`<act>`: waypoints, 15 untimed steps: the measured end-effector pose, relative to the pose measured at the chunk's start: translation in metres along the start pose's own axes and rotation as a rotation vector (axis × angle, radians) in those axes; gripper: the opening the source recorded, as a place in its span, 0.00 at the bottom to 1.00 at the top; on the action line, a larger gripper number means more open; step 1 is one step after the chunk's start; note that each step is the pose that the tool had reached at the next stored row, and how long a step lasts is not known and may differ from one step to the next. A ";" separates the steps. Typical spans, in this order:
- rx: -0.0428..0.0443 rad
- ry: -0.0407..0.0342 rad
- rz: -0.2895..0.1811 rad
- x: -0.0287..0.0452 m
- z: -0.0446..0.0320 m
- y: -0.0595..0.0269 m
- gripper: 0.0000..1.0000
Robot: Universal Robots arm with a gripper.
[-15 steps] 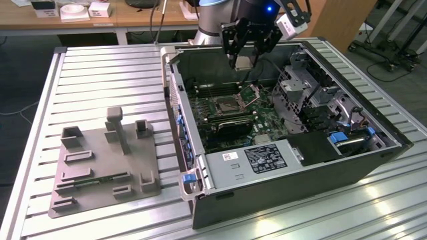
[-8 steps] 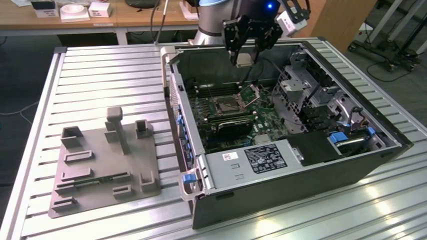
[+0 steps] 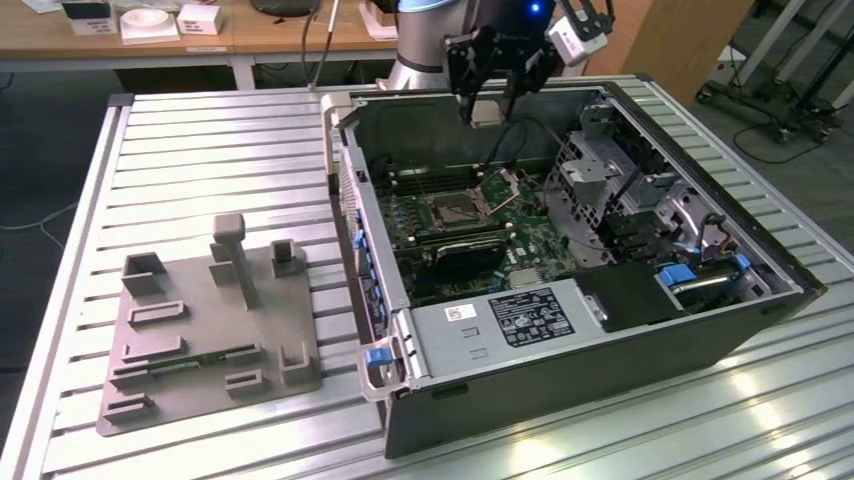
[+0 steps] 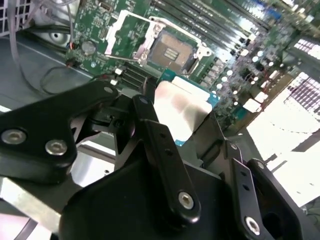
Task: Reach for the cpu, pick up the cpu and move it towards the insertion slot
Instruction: 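Pick up the cpu and move it towards the insertion slot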
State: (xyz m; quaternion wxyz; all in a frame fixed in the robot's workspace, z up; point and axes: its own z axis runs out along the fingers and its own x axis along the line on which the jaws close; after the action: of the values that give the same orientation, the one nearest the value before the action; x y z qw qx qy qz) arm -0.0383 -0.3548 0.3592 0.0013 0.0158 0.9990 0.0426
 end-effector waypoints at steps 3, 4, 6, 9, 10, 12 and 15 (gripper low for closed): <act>-0.0019 -0.0035 0.000 -0.0003 0.0017 0.0076 0.55; -0.0020 -0.0045 0.000 -0.0002 0.0022 0.0105 0.55; -0.0020 -0.0059 -0.001 0.0000 0.0032 0.0163 0.55; -0.0025 -0.0091 -0.001 0.0002 0.0047 0.0240 0.55; -0.0031 -0.0103 -0.001 0.0002 0.0050 0.0256 0.55; -0.0044 -0.0126 -0.001 0.0004 0.0059 0.0292 0.55; -0.0052 -0.0151 0.002 0.0005 0.0075 0.0328 0.55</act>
State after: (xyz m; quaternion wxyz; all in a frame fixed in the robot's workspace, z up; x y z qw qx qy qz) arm -0.0378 -0.3215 0.3545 0.0088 0.0171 0.9988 0.0451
